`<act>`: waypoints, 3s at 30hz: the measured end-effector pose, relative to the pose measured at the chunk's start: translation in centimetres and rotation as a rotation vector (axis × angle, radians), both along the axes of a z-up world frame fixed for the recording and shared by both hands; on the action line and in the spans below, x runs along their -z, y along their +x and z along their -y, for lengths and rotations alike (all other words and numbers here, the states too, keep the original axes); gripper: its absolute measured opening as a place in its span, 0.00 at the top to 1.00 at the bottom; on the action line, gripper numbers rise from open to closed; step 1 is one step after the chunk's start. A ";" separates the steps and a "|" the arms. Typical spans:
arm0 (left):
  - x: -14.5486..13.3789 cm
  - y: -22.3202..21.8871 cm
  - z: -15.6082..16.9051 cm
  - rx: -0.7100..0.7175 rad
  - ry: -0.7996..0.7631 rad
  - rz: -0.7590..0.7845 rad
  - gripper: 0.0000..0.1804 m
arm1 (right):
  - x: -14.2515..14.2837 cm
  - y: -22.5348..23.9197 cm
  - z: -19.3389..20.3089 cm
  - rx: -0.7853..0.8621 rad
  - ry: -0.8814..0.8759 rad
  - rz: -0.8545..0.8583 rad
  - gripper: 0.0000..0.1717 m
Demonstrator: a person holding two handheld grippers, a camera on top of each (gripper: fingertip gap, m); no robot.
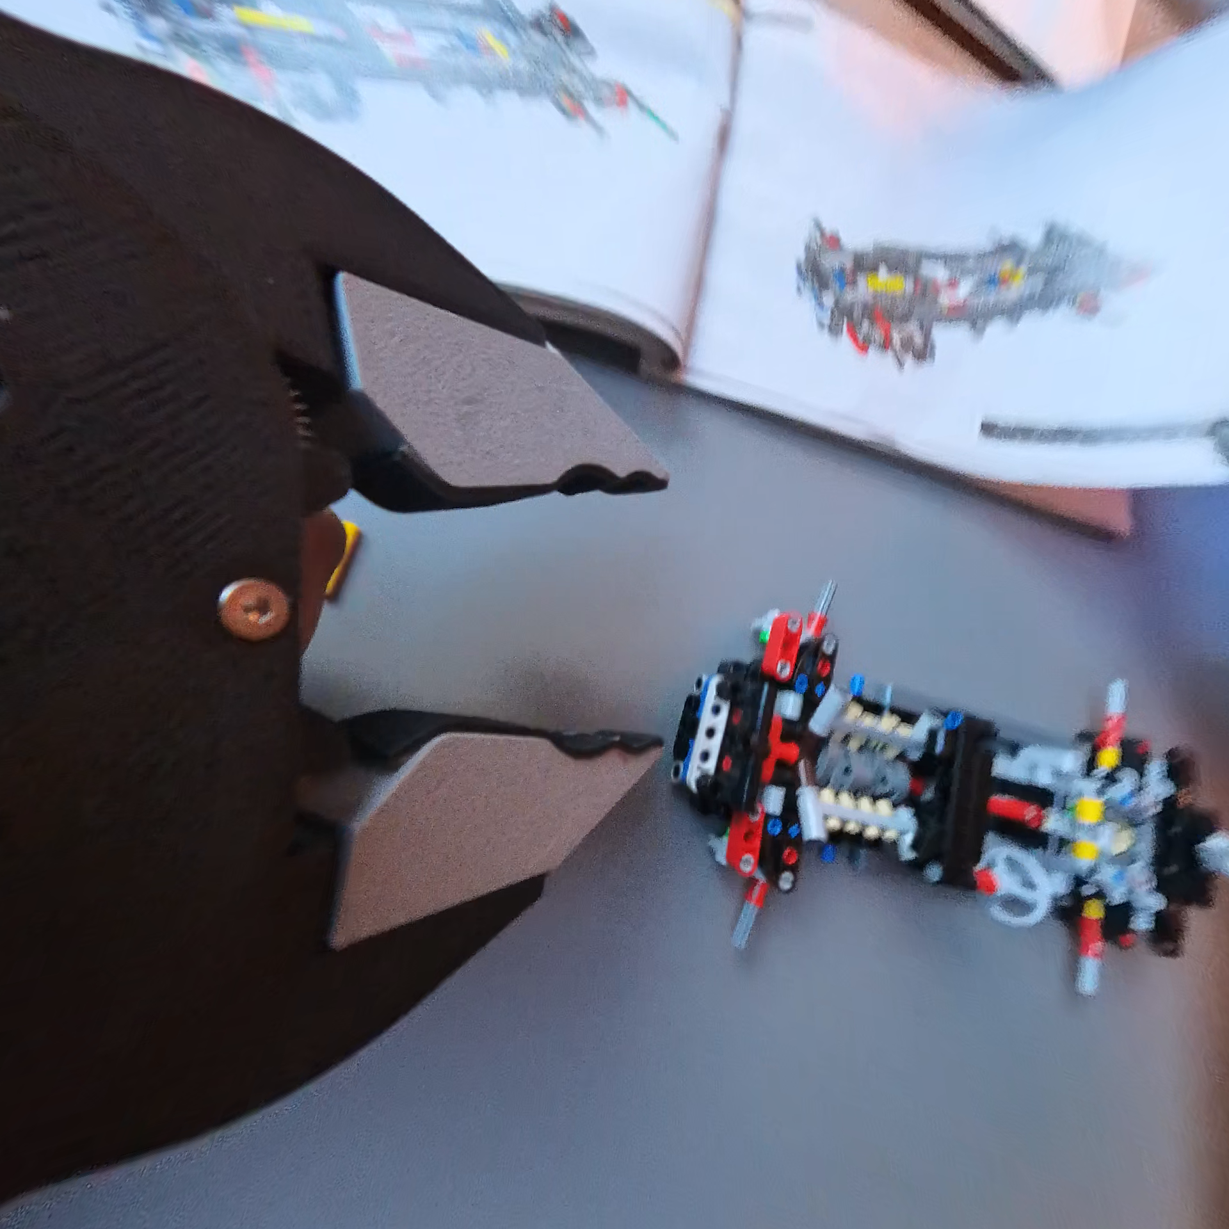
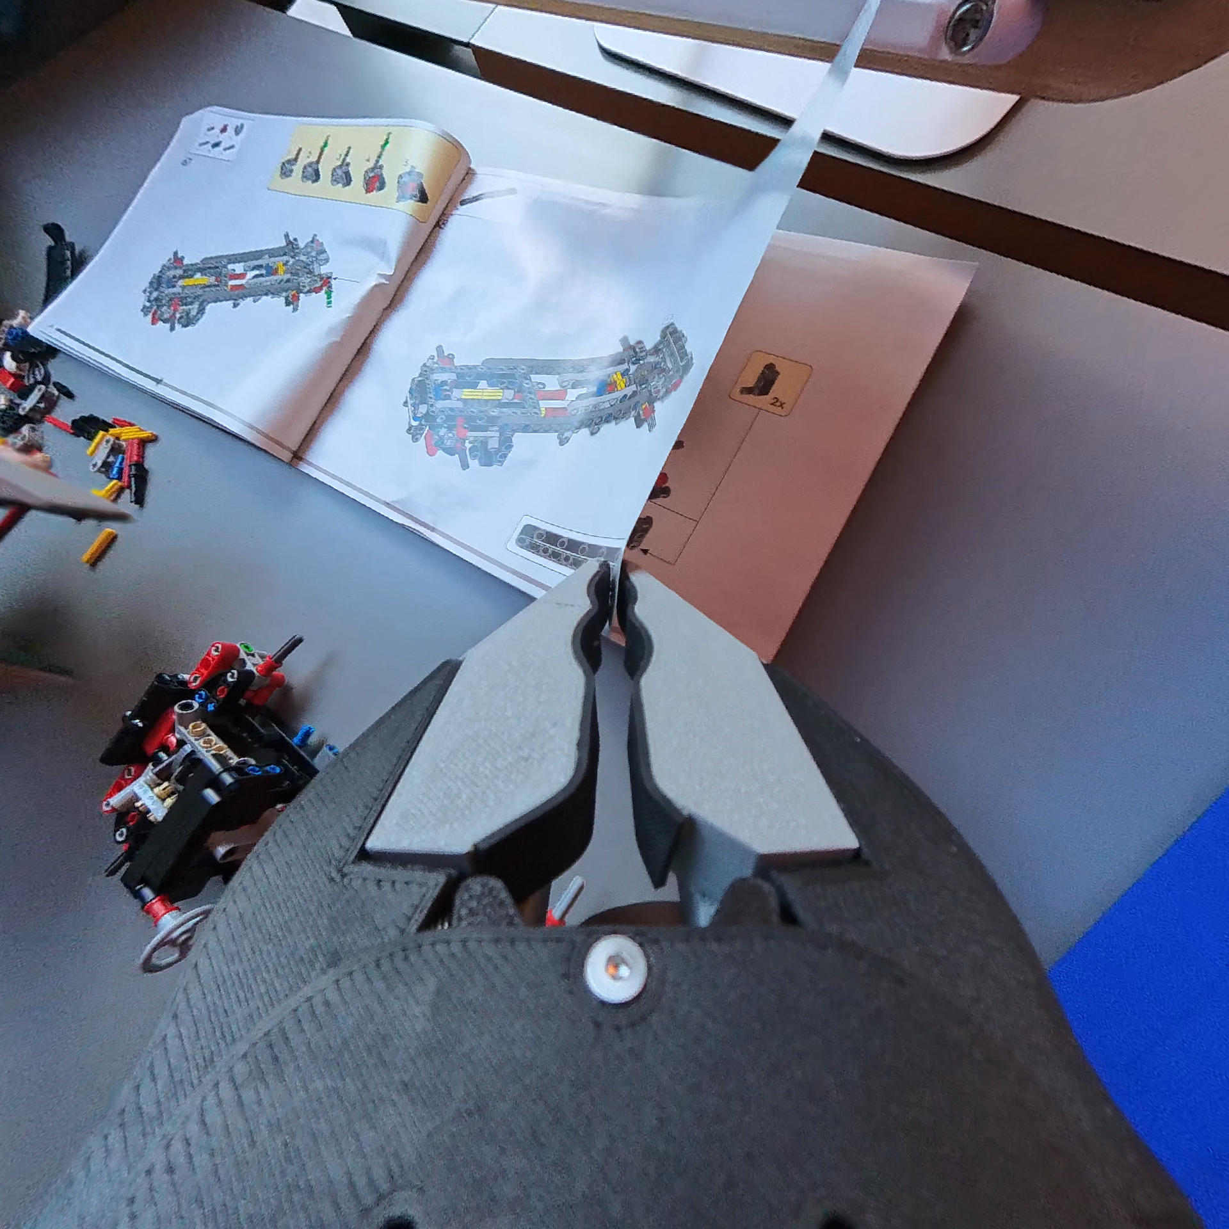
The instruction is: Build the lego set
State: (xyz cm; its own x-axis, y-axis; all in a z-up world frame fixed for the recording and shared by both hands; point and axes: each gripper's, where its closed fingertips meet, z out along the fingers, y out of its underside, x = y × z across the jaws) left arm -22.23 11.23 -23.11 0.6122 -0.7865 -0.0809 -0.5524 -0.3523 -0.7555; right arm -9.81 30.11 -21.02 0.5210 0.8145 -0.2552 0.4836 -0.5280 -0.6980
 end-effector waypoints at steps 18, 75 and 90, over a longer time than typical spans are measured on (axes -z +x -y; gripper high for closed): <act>2.5 5.3 -0.7 0.046 -0.322 0.255 0.72 | -0.8 1.2 0.6 0.000 0.005 0.026 1.00; 3.6 1.6 -0.3 -0.066 -0.168 0.083 0.70 | 2.3 2.1 -1.0 0.052 -0.042 -0.226 1.00; 3.6 1.8 0.0 -0.063 -0.168 0.084 0.68 | 2.7 3.0 -1.2 0.064 0.027 -0.135 0.94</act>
State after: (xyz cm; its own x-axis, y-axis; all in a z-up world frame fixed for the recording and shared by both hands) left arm -20.47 11.27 -26.74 0.6594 -0.7449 0.1019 -0.4626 -0.5088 -0.7260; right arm -6.78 31.33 -23.68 0.5348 0.7880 -0.3048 0.3506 -0.5352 -0.7685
